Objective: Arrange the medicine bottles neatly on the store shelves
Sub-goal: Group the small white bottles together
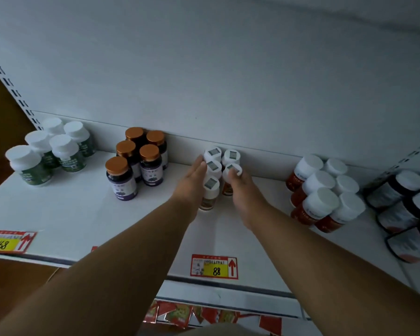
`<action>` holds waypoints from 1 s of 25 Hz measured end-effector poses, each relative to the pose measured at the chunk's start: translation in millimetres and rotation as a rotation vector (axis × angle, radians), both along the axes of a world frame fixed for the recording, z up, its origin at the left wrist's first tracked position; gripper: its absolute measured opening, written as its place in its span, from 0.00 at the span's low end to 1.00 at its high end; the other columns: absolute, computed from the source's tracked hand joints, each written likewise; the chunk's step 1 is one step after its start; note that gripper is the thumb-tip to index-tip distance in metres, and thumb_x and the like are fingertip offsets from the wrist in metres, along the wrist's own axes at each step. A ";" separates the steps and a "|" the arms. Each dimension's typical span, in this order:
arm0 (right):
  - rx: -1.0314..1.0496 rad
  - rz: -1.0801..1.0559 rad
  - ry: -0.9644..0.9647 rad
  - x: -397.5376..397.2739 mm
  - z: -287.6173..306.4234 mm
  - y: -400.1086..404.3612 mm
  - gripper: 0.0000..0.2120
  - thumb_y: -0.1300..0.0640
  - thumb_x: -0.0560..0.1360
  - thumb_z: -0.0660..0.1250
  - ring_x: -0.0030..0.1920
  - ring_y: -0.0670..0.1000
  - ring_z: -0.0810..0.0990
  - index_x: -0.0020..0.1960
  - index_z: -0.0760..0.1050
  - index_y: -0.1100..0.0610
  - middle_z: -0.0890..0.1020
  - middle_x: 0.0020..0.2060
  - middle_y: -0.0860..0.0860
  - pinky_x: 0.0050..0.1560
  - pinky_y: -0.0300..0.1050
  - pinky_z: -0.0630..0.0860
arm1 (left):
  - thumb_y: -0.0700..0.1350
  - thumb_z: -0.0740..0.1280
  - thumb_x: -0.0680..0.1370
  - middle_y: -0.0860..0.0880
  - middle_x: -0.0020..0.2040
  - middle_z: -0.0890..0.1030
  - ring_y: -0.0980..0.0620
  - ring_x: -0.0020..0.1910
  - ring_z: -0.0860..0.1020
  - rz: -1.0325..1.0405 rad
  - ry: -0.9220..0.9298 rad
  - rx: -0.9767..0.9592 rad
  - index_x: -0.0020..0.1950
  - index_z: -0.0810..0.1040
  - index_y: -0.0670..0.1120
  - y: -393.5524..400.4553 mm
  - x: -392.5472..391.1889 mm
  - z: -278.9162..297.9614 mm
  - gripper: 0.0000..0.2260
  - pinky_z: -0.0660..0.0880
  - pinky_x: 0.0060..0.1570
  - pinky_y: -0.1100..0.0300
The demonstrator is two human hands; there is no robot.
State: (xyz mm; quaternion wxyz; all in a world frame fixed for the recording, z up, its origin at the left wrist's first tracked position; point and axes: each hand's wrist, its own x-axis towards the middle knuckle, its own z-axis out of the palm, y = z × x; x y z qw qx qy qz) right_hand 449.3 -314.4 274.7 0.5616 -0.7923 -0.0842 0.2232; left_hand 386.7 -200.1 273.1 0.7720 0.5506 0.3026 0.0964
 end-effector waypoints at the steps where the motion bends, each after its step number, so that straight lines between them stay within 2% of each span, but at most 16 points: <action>1: 0.011 0.005 -0.008 -0.1 -1.0 0.4 0.17 0.46 0.83 0.55 0.56 0.46 0.71 0.70 0.68 0.48 0.74 0.58 0.44 0.56 0.43 0.64 | 0.53 0.61 0.82 0.56 0.48 0.84 0.56 0.46 0.83 -0.020 -0.004 0.022 0.59 0.77 0.64 -1.1 1.0 -0.2 0.10 0.77 0.51 0.58; 2: 0.015 0.012 -0.019 1.8 -1.4 0.5 0.16 0.47 0.84 0.55 0.55 0.46 0.72 0.69 0.69 0.47 0.74 0.55 0.43 0.56 0.42 0.64 | 0.52 0.60 0.82 0.56 0.48 0.84 0.56 0.46 0.83 -0.036 -0.002 0.033 0.57 0.77 0.67 -2.0 1.9 0.4 0.10 0.77 0.51 0.58; 5: 0.023 0.031 -0.072 6.9 -5.6 3.6 0.07 0.50 0.84 0.55 0.50 0.43 0.75 0.60 0.69 0.44 0.76 0.48 0.41 0.52 0.40 0.68 | 0.54 0.60 0.82 0.53 0.55 0.83 0.52 0.53 0.82 -0.051 0.028 0.040 0.56 0.75 0.71 -2.0 2.5 -1.4 0.11 0.76 0.57 0.53; 7: 0.028 0.019 -0.112 8.1 -7.7 8.3 0.08 0.51 0.83 0.56 0.53 0.45 0.77 0.60 0.71 0.46 0.79 0.51 0.44 0.55 0.42 0.71 | 0.53 0.59 0.82 0.54 0.54 0.83 0.52 0.53 0.82 -0.051 0.022 0.027 0.56 0.75 0.71 -1.8 4.0 -1.2 0.12 0.77 0.56 0.53; 9: 0.027 -0.022 -0.148 8.1 -14.3 11.4 0.14 0.49 0.81 0.58 0.57 0.49 0.78 0.65 0.71 0.50 0.80 0.57 0.48 0.61 0.48 0.74 | 0.51 0.58 0.83 0.56 0.51 0.84 0.53 0.51 0.83 -0.054 0.015 0.045 0.55 0.76 0.70 -1.3 6.0 -1.1 0.13 0.78 0.56 0.54; 14: -0.044 -0.035 -0.172 7.2 -15.2 15.9 0.23 0.41 0.76 0.57 0.58 0.51 0.79 0.67 0.70 0.51 0.80 0.59 0.50 0.63 0.55 0.74 | 0.51 0.56 0.82 0.53 0.57 0.83 0.49 0.56 0.81 -0.135 0.004 0.079 0.63 0.74 0.68 6.0 6.0 -6.7 0.15 0.75 0.61 0.46; 16: -0.117 -0.063 -0.137 1.8 -9.9 14.0 0.34 0.34 0.72 0.55 0.65 0.54 0.75 0.71 0.66 0.53 0.76 0.66 0.53 0.68 0.56 0.70 | 0.53 0.56 0.82 0.52 0.58 0.82 0.50 0.56 0.81 -0.170 0.006 0.083 0.66 0.72 0.63 9.9 1.0 -6.2 0.14 0.75 0.61 0.48; 17: -0.171 -0.087 -0.129 -4.5 -7.3 10.1 0.37 0.33 0.74 0.55 0.69 0.56 0.71 0.75 0.62 0.55 0.71 0.71 0.54 0.71 0.54 0.66 | 0.52 0.56 0.83 0.53 0.57 0.81 0.53 0.55 0.80 -0.158 0.023 0.114 0.67 0.72 0.61 11.9 -2.7 -5.5 0.14 0.76 0.58 0.53; 18: -0.227 -0.135 -0.146 -13.6 -7.0 4.0 0.36 0.36 0.77 0.56 0.72 0.56 0.68 0.77 0.59 0.57 0.68 0.73 0.54 0.71 0.51 0.64 | 0.51 0.56 0.83 0.53 0.56 0.80 0.56 0.53 0.79 -0.122 0.050 0.132 0.66 0.71 0.59 12.7 -10.7 -1.5 0.13 0.75 0.53 0.58; 19: -0.274 -0.195 -0.188 -25.3 -7.1 -2.7 0.31 0.41 0.80 0.57 0.70 0.55 0.70 0.76 0.60 0.58 0.69 0.72 0.55 0.67 0.47 0.66 | 0.48 0.57 0.83 0.53 0.57 0.79 0.57 0.52 0.77 -0.083 0.092 0.159 0.67 0.70 0.58 14.1 -20.3 -1.1 0.13 0.73 0.50 0.61; 21: -0.298 -0.236 -0.270 -51.3 -7.8 -9.2 0.20 0.49 0.81 0.60 0.60 0.52 0.76 0.70 0.67 0.56 0.76 0.62 0.52 0.56 0.45 0.72 | 0.45 0.60 0.82 0.54 0.59 0.78 0.57 0.53 0.76 -0.073 0.136 0.302 0.66 0.72 0.55 16.8 -39.4 -10.2 0.14 0.72 0.48 0.62; 23: -0.255 -0.165 -0.316 -72.3 -12.5 -4.0 0.14 0.52 0.78 0.65 0.52 0.47 0.78 0.63 0.72 0.52 0.78 0.56 0.49 0.52 0.44 0.75 | 0.45 0.64 0.80 0.57 0.55 0.80 0.61 0.51 0.77 -0.182 0.148 0.498 0.63 0.76 0.55 16.8 -54.6 -14.8 0.12 0.72 0.44 0.64; 25: -0.242 -0.155 -0.361 -79.8 -19.5 5.7 0.12 0.52 0.76 0.68 0.48 0.46 0.79 0.59 0.73 0.51 0.79 0.53 0.48 0.50 0.46 0.76 | 0.47 0.66 0.79 0.59 0.51 0.82 0.64 0.48 0.79 -0.244 0.122 0.587 0.60 0.78 0.56 20.8 -57.8 -15.9 0.10 0.73 0.44 0.66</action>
